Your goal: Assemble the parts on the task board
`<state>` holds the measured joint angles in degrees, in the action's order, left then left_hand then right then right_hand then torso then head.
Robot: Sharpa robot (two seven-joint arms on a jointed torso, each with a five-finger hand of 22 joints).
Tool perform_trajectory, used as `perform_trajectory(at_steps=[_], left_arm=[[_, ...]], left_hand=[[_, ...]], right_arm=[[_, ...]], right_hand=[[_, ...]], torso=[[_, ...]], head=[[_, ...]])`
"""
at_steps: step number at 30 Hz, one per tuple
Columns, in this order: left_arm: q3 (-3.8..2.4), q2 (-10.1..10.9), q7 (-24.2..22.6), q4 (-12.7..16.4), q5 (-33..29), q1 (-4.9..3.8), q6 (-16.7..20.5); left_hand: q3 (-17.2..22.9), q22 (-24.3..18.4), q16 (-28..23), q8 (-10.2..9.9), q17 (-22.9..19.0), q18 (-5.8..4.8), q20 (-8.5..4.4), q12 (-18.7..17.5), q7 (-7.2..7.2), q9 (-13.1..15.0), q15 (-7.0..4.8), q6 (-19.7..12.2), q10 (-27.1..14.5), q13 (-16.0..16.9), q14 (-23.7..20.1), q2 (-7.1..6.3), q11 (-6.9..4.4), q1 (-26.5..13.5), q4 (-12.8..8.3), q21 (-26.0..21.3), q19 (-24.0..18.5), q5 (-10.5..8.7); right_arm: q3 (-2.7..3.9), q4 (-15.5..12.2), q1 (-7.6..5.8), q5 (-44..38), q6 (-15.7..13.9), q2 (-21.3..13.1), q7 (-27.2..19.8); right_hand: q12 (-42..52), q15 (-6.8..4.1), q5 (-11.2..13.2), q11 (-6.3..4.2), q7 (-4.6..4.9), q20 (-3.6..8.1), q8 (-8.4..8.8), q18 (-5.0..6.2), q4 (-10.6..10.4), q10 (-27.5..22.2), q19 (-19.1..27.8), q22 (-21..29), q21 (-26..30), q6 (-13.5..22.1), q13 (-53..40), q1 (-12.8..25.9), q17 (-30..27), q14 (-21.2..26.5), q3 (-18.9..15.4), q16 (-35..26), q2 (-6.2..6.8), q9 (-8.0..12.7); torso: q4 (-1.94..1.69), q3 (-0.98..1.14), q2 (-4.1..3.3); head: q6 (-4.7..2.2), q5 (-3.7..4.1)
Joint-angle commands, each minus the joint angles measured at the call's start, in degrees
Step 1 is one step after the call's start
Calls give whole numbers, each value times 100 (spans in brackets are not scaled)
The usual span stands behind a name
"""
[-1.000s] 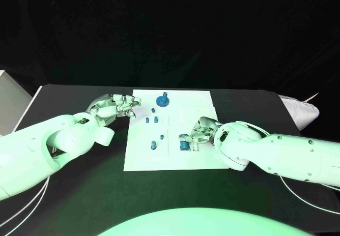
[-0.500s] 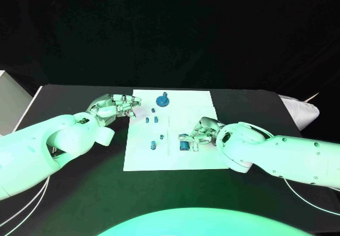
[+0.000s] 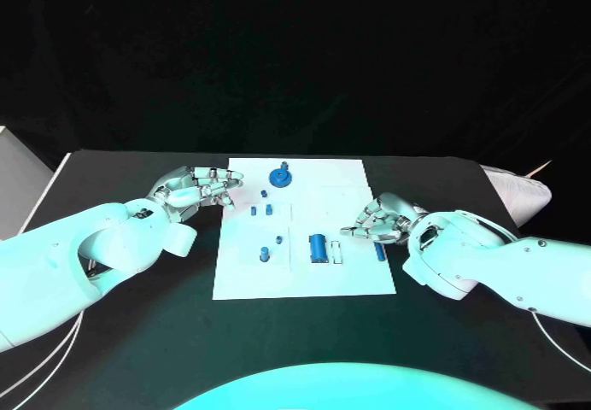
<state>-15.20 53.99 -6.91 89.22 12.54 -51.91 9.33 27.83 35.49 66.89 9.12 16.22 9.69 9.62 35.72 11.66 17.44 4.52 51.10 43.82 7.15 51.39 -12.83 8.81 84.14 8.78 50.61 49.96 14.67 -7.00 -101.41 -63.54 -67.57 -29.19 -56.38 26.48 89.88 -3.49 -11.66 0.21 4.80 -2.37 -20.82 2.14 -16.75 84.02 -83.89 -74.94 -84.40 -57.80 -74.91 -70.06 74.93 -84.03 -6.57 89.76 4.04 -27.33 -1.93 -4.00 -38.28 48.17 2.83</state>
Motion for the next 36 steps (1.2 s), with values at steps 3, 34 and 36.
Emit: perform_trajectory(at_steps=[3,34,36], left_arm=[[-5,-3,-201,21,-91,14,-55],[-6,9,-217,25,-111,39,-66],[-6,9,-216,25,-111,39,-67]], left_hand=[[5,-9,-23,31,-9,85,19,34,39,-6,9,-14,-31,-8,42,33,1,4,41,-32,35,28],[3,-9,-23,30,-9,85,19,37,39,-7,9,-17,-27,-8,42,31,0,2,43,-33,35,27],[4,-12,-22,33,-8,86,19,49,36,-8,7,-17,-9,-9,45,35,-3,-4,49,-38,36,27]], right_arm=[[4,54,-29,260,-40,-306,-519],[-17,259,323,-772,458,-424,405],[-17,260,327,-810,457,-416,432]], right_hand=[[12,27,92,47,27,-27,87,-80,22,598,-442,-1146,-15,72,-1509,-453,1507,-597,43,24,58,29],[-15,10,202,18,-9,-22,102,-84,-8,583,-449,-1167,-32,-144,-1494,-600,1507,-597,263,24,231,74],[-15,9,197,16,-12,-21,101,-83,-9,583,-448,-1166,-30,-150,-1494,-589,1507,-597,266,24,230,74]], torso=[[6,-1,2],[-6,-4,-1],[-2,-4,-2]], head=[[-18,77],[15,171],[17,166]])
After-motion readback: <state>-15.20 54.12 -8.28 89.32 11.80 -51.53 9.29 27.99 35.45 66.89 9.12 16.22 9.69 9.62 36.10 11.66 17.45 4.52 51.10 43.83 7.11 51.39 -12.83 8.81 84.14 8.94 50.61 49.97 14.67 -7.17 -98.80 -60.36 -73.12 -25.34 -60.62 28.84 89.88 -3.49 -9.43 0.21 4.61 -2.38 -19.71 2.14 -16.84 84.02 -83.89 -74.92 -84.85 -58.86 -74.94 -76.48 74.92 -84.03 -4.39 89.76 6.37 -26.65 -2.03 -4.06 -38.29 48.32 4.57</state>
